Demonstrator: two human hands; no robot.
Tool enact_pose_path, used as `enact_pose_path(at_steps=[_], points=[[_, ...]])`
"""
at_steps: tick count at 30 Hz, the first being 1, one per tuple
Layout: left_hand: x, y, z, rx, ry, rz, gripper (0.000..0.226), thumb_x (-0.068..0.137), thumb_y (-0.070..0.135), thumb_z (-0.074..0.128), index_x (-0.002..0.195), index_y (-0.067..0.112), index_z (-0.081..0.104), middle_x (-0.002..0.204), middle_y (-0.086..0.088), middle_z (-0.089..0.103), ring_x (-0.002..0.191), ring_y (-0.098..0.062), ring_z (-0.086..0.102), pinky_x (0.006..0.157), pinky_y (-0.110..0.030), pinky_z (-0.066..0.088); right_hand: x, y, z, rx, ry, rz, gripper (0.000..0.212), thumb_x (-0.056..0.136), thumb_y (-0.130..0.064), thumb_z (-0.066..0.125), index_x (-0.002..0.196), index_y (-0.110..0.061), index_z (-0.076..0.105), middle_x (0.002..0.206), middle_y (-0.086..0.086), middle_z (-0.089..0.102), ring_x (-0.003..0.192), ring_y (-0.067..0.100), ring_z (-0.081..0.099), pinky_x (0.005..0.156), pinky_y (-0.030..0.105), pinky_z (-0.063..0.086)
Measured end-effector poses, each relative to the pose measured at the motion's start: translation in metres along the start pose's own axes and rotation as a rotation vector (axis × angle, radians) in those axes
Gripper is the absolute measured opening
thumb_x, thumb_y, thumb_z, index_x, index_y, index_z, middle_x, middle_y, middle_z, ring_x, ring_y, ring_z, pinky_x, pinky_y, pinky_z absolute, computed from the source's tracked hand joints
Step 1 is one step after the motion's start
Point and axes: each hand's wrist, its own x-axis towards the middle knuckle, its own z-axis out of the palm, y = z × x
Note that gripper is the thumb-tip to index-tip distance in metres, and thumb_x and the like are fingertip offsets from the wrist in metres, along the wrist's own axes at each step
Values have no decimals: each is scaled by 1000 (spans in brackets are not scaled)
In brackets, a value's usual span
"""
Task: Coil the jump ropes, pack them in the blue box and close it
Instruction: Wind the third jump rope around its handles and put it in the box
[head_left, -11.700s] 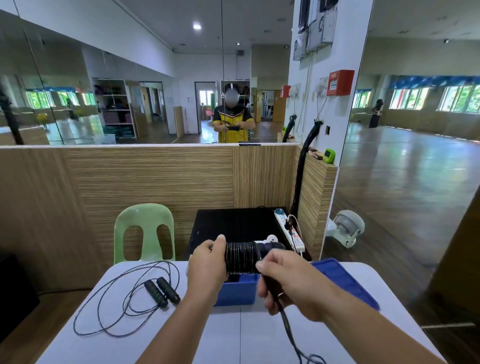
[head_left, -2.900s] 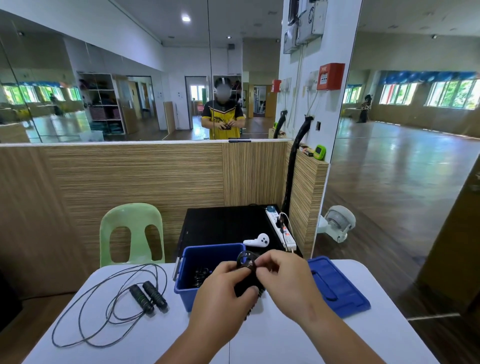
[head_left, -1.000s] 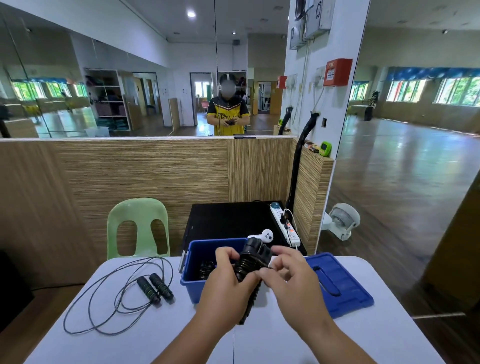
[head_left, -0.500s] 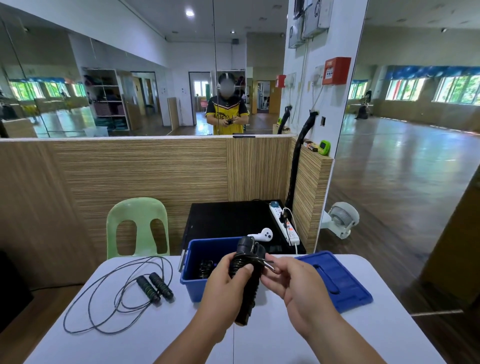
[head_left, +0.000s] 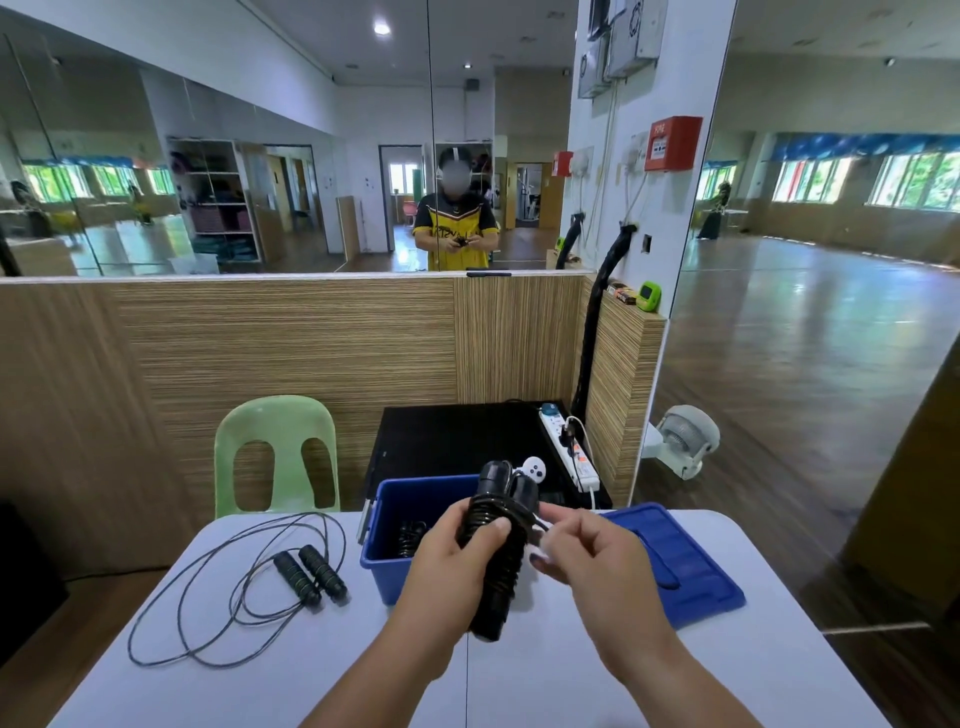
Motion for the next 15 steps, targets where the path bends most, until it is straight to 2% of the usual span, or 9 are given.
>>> enact_pose_path(at_steps=[2,4,5,7,9,10,12,15], points=[[0,1,2,13,7,18,17,100,23,62,109,36,67,100,2,75,95,-19,71,67,-27,55,-5,4,1,-243,33,-145,26,89,-5,71,69,-22,71,102,-21,75,78,12,72,74,25,59],[0,2,5,30,13,35,19,100,22,62,111,37,66,102,4,73,96,-17,70,72,-29,56,-6,8,1,-287,67,-193,24,87,-7,76,72,-25,69,92,-21,74,72,9,71,65,15,52],[0,2,6,30,13,39,19,100,22,61,112,37,65,103,4,73,97,-17,70,74,-30,57,-6,9,1,-268,86,-185,24,86,-7,77,74,-24,66,87,-18,74,69,10,70,62,16,52],[-1,5,7,1,10,14,20,102,20,58,110,36,67,102,1,74,96,-19,70,70,-30,57,-5,9,1,-159,106,-113,25,86,-8,78,83,-23,58,84,-5,73,70,19,72,69,34,62],[-1,6,8,-72,-11,-42,34,104,17,49,100,40,74,95,-5,77,93,-26,72,66,-36,61,-3,6,4,-11,84,-1,30,85,-5,78,99,-20,55,89,1,75,78,23,76,77,48,64],[-1,7,7,-102,-17,-70,43,104,15,46,93,44,76,91,-6,78,93,-30,72,72,-42,64,-2,6,5,46,69,55,35,84,-5,78,105,-20,54,90,4,76,81,24,77,78,48,64],[-1,5,7,-104,-24,-88,52,103,12,42,90,48,76,89,-2,79,99,-33,72,88,-52,59,-1,5,5,98,25,143,34,85,-6,77,111,-20,60,91,8,79,86,25,77,82,48,64],[-1,0,5,-95,-31,-92,44,104,10,44,102,39,78,96,0,80,104,-28,71,96,-52,56,1,2,1,98,-73,192,19,90,-4,72,108,-10,71,92,8,80,90,23,78,87,42,63]])
